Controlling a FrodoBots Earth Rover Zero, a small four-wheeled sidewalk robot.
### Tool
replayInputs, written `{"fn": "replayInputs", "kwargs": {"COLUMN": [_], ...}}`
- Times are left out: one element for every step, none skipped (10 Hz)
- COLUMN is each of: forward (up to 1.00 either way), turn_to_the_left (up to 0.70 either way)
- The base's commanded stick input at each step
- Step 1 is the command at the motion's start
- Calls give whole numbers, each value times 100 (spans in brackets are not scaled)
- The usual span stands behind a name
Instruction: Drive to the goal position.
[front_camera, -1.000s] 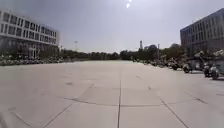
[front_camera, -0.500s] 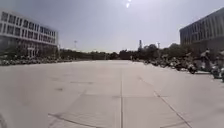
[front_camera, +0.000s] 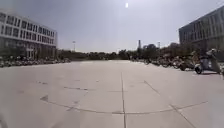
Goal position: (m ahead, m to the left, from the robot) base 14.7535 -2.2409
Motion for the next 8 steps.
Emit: {"fn": "replayInputs", "kwargs": {"forward": [100,100,100,100,100,100,100,100], "turn_to_the_left": [0,0,0,0,0,0,0,0]}}
